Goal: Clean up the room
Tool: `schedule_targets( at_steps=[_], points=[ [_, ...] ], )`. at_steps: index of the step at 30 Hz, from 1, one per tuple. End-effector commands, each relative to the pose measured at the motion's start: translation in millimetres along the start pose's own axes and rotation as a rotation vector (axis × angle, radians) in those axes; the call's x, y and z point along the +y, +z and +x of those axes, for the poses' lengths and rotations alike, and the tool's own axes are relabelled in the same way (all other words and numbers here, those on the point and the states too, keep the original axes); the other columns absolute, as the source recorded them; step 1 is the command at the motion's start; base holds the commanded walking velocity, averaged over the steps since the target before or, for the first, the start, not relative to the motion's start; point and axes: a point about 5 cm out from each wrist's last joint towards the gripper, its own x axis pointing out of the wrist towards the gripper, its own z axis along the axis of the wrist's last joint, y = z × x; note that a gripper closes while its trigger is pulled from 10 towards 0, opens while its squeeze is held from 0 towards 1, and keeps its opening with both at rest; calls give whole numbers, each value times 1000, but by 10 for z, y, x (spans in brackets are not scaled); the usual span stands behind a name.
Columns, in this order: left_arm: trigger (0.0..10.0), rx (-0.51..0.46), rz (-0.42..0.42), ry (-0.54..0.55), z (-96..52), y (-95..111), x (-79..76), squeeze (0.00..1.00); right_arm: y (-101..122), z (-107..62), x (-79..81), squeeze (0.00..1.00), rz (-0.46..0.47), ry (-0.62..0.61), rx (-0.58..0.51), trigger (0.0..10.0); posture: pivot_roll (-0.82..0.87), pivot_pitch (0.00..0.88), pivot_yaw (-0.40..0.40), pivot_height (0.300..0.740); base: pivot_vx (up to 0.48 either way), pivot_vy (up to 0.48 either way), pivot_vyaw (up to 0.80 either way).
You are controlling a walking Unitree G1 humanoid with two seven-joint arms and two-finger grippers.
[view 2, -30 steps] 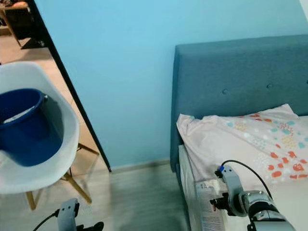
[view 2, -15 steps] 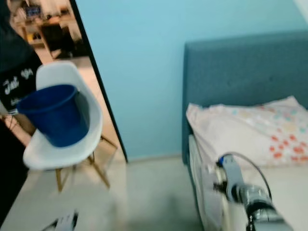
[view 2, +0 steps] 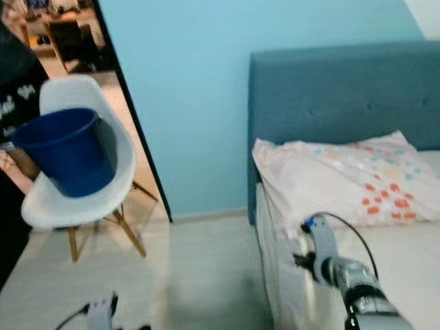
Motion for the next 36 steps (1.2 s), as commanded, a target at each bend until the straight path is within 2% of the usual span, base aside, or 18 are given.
schedule_targets(
  at_steps=[1, 2, 4, 6, 11, 14, 17, 20, 21, 28, 32, 36],
  points=[
    [10000, -1, -2, 24, -24, -7, 62, 0, 108, 28, 64, 0, -12, 16, -45, 10000, -157, 13, -12, 706, 0, 0, 0],
    [10000, -9, -13, 17, -21, -2, 51, 0, 159, 50, 120, 0, 5, 34, -65, 10000, -157, 14, -15, 706, 0, 0, 0],
    [10000, -9, -13, 17, -21, -2, 51, 0, 159, 50, 120, 0, 5, 34, -65, 10000, -157, 14, -15, 706, 0, 0, 0],
    [10000, -18, -10, 13, -18, 5, 40, 0, 146, 78, 196, 0, -16, 72, -37, 10000, -154, 15, -18, 706, 0, 0, 0],
    [10000, -70, 26, -21, 18, 143, -14, 0, 88, 89, 233, 0, -12, 107, 34, 10000, -149, 17, -21, 698, 0, 0, 0],
    [10000, -136, 127, -51, 64, 370, -88, 0, 94, 47, 136, 0, -1, 87, 44, 10000, -146, 21, -22, 683, 0, 0, 0],
    [10000, -176, 145, -61, 81, 491, -121, 0, 108, 21, 73, 0, 15, 67, 39, 10000, -146, 21, -24, 678, 0, 0, 0],
    [10000, -331, 187, -78, 104, 973, -210, 0, 152, -103, -172, 0, 58, 8, 25, 10000, -154, 26, -22, 663, 0, 0, 0],
    [10000, -359, 193, -82, 102, 1064, -228, 0, 159, -130, -219, 0, 69, -2, 22, 10000, -154, 26, -22, 658, 0, 0, 0],
    [10000, -423, 213, -110, 101, 1265, -315, 0, 77, -208, -338, 0, 119, -8, 49, 10000, -166, 31, -13, 628, 0, 0, 0],
    [10000, -440, 221, -131, 109, 1287, -378, 0, -22, -195, -295, 0, 113, 35, 95, 10000, -175, 35, -11, 608, 0, 0, 0],
    [10000, -444, 229, -139, 111, 1287, -397, 0, -17, -173, -250, 0, 114, 58, 88, 10000, -172, 40, -9, 598, 0, 0, 0]
  ],
)
